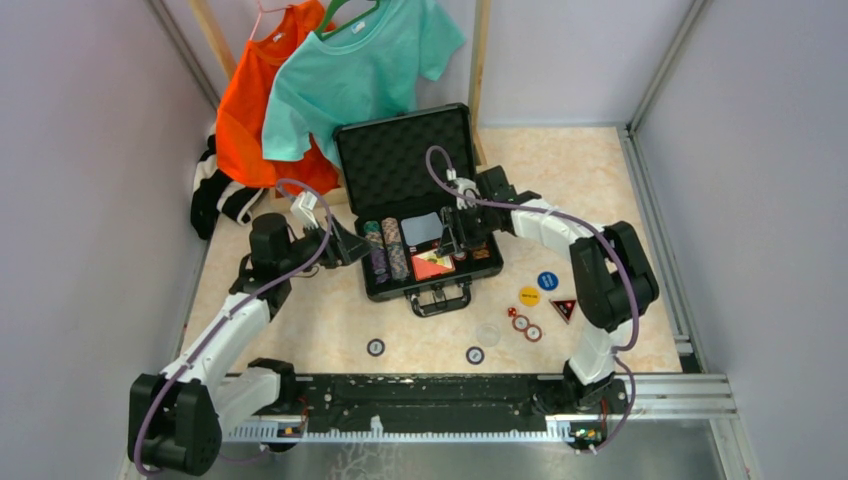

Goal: Pack up texas hold em set

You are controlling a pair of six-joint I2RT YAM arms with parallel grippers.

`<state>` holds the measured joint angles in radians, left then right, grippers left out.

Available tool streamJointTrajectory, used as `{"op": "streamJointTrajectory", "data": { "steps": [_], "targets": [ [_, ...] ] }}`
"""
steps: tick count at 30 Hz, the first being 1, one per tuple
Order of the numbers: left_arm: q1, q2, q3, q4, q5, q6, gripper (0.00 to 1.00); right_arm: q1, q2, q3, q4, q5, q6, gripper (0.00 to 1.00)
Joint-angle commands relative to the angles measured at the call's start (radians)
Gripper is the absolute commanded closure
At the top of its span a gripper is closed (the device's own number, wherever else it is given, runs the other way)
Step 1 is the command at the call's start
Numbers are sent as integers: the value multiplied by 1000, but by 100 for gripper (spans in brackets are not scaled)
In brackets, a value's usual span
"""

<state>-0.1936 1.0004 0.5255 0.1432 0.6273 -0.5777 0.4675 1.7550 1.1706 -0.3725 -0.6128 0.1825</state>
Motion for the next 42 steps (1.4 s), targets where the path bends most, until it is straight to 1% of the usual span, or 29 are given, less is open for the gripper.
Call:
{"op": "streamJointTrajectory", "data": {
  "steps": [1, 10, 14, 18, 24, 33, 42],
  "targets": [
    [8, -9, 33, 19, 8, 22, 24, 16, 23, -4, 36, -7, -20, 57],
    [8, -39, 24, 2, -6, 28, 24, 23, 43, -15, 39, -6, -16, 57],
    [8, -41, 22, 2, -6, 29, 24, 21, 2, -28, 47, 30, -7, 57],
    [8, -39, 21, 11, 10, 24, 24, 8, -21, -38, 42, 27, 7, 57],
    [8, -52, 13, 10, 3, 30, 24, -9, -31, -62, 52, 35, 15, 57],
    [8, -51, 11, 16, 6, 28, 24, -20, -43, -51, 32, 51, 5, 57],
    [8, -54, 5, 22, 5, 29, 23, -12, -9, -91, 81, 2, 22, 57]
  ]
}}
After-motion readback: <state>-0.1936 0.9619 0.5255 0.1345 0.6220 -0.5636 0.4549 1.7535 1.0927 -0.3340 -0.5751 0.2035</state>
